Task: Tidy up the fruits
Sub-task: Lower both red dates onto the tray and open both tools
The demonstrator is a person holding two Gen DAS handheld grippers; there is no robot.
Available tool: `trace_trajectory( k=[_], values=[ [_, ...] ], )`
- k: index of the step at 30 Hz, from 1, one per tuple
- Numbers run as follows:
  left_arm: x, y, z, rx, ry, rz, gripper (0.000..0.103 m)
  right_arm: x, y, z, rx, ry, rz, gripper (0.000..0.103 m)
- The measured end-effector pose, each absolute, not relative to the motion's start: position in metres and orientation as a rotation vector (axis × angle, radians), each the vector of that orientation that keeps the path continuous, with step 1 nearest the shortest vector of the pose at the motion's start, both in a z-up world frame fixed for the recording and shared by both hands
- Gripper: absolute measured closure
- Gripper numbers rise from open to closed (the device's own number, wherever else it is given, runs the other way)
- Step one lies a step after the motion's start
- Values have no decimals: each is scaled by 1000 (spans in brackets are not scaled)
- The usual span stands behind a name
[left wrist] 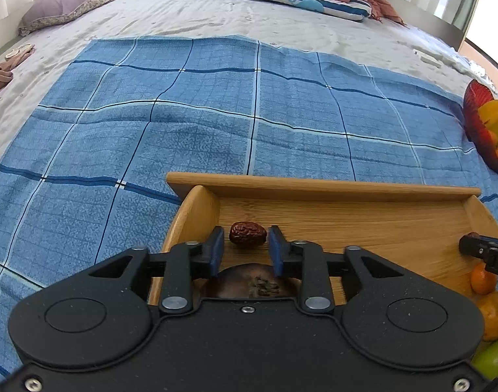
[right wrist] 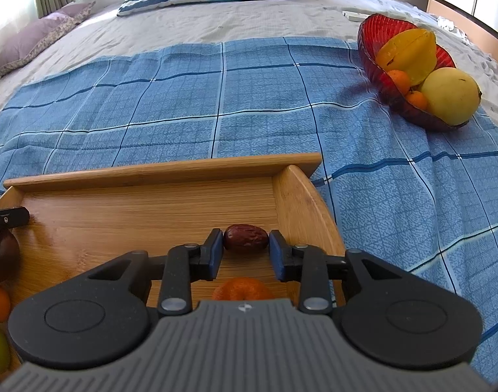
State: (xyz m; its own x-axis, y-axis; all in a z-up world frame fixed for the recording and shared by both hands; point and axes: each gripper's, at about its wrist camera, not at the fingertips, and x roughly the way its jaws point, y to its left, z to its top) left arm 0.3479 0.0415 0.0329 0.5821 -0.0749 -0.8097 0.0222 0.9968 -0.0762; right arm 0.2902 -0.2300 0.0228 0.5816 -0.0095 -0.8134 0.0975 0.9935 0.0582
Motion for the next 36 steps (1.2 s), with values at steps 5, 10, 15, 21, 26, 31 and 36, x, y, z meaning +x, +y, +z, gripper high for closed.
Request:
trace_trajectory(
  k=[5, 10, 15, 21, 26, 31, 36],
  values=[
    [340, 37, 34, -52, 922, -84, 51, 288, -234, 24, 117, 936, -66, 44],
    [331, 32, 43, -8, 876, -77, 25, 282, -235, 30, 122, 900, -62, 32],
    [318, 33, 54, 2, 834, -77, 16, 273, -236, 39, 111, 855, -61, 24],
    [295, 34, 65, -1, 798, -88, 11, 257, -234, 50, 65, 796, -75, 19],
    [271, 33, 72, -4, 764, -102, 8, 238, -231, 58, 39, 744, -70, 16],
    [246, 30, 79, -11, 734, -130, 6, 219, -227, 63, 23, 696, -53, 14],
    [221, 29, 82, -25, 703, -156, 6, 200, -225, 65, 43, 655, -38, 12]
  ],
)
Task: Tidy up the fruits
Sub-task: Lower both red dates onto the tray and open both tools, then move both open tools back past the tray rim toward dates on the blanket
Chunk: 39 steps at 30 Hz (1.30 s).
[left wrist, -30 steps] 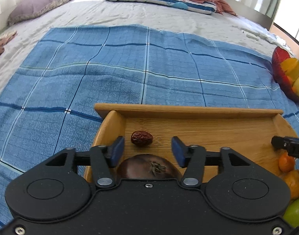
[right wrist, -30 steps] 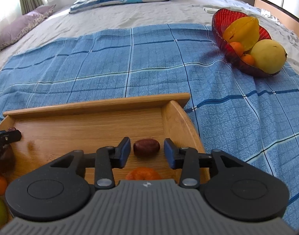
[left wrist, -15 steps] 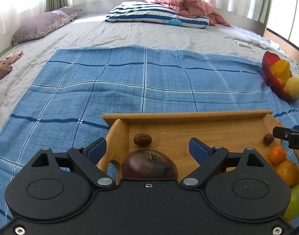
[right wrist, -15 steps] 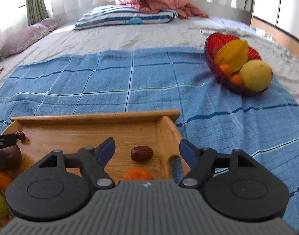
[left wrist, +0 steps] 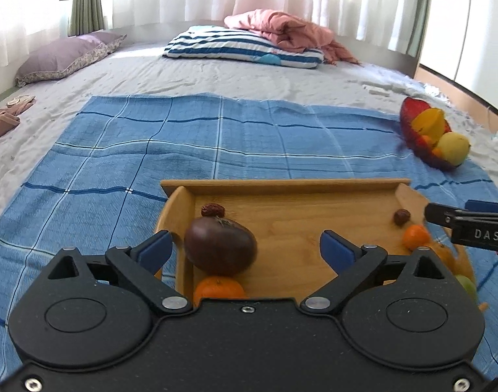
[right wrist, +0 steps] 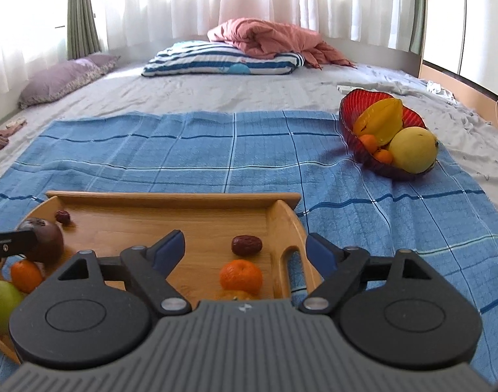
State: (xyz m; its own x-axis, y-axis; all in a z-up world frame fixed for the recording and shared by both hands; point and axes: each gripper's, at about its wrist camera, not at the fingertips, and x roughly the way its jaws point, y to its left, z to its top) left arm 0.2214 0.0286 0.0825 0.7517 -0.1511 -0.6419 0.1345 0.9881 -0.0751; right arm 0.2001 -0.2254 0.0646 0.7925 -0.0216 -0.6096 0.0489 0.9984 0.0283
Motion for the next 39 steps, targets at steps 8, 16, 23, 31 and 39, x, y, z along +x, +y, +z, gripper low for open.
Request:
trace_trajectory(
  k=[8, 16, 23, 31, 39],
  values=[
    [182, 23, 85, -21, 653, -190, 5, 170, -228, 65, 94, 585, -25, 2],
    [151, 18, 84, -34, 612, -210, 2, 140, -221, 62, 75, 532, -8, 0],
    [127, 15, 77, -32, 582, -217, 1, 116, -215, 57, 52, 479, -27, 0],
    [105, 10, 66, -15, 559, -209, 1, 87, -212, 49, 31, 401, -63, 0],
    [87, 3, 53, 9, 547, -217, 1, 66, -203, 36, -4, 370, -62, 0]
  ],
)
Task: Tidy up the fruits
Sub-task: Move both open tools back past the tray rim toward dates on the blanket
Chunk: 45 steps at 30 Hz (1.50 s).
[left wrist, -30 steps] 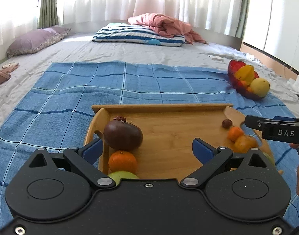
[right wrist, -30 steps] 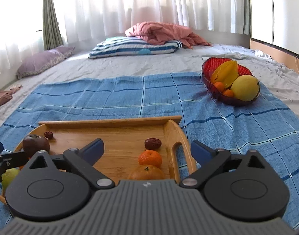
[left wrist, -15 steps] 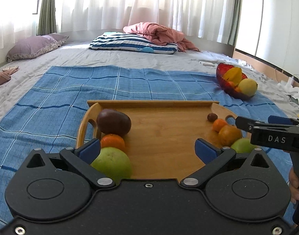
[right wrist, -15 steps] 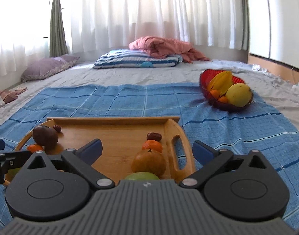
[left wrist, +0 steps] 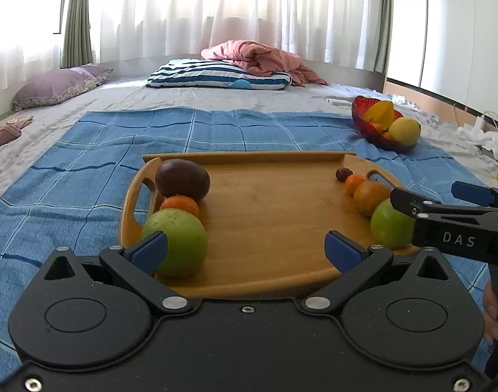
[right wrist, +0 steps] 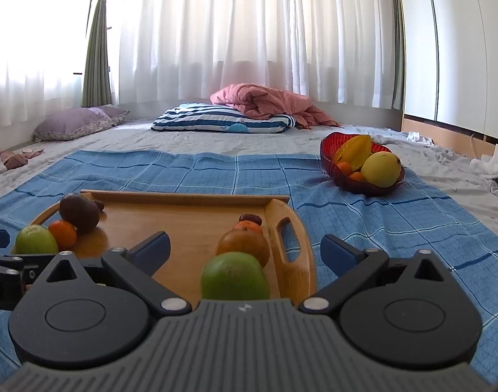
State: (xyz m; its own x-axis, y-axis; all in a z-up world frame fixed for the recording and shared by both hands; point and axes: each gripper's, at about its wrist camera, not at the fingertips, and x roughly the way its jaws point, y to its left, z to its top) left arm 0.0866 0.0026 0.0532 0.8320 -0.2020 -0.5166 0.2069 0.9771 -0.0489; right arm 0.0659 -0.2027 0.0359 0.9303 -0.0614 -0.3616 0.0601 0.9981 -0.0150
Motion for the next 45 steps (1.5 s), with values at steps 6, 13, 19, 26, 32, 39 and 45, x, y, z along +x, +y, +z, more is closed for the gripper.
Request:
trace_trajectory(
  k=[6, 13, 19, 26, 32, 39, 45],
  values=[
    [76, -1, 47, 19, 536, -226, 0, 54, -201, 26, -12, 366, -57, 0],
    [67, -5, 37, 43, 544, -223, 0, 39, -193, 16, -56, 340, -36, 0],
    [63, -4, 30, 47, 552, -223, 0, 30, -187, 8, -98, 326, -22, 0],
    [59, -1, 22, 36, 569, -245, 0, 27, -184, 2, -122, 339, 3, 0],
    [60, 1, 18, 45, 577, -234, 0, 33, -183, -3, -133, 378, 49, 0],
    [61, 4, 15, 53, 591, -245, 1, 35, -180, -8, -143, 391, 74, 0],
    [64, 5, 12, 17, 624, -286, 14, 36, -182, -11, -129, 396, 93, 0]
  ],
)
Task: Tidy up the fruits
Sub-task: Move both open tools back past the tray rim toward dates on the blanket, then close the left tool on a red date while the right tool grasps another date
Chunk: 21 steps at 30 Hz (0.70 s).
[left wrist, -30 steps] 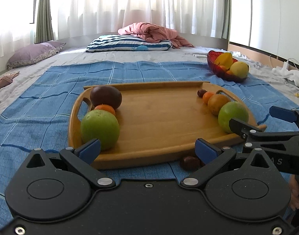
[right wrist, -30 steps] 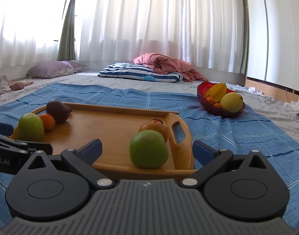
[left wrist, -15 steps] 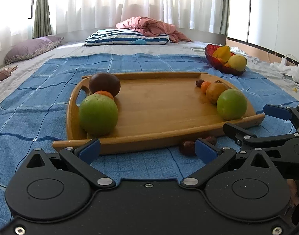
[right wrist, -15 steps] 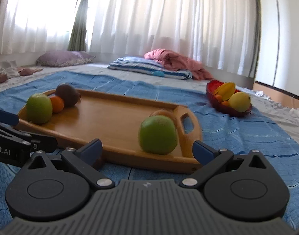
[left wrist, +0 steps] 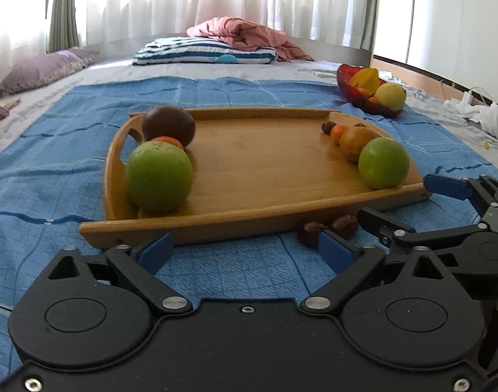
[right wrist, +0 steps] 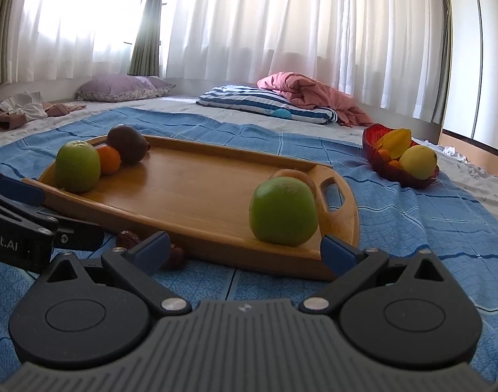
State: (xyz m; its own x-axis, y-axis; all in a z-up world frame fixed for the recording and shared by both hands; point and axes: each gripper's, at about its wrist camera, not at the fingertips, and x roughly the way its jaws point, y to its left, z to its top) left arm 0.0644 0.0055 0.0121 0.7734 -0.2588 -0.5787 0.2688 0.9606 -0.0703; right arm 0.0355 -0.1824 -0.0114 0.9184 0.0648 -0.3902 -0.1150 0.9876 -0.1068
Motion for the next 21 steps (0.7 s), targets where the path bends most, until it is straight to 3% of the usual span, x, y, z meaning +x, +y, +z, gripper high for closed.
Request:
trace_trajectory(
  k=[7, 17, 19, 21],
  values=[
    [67, -8, 7, 8, 674, -366, 52, 38, -205, -10, 26, 399, 97, 0],
    [71, -35, 2, 40, 662, -393, 68, 41, -222, -15, 150, 407, 96, 8],
    [70, -38, 0, 50, 658, -386, 77, 40, -222, -15, 145, 405, 107, 8],
    [69, -38, 0, 59, 654, -380, 77, 40, -220, -15, 135, 405, 109, 8]
  ],
)
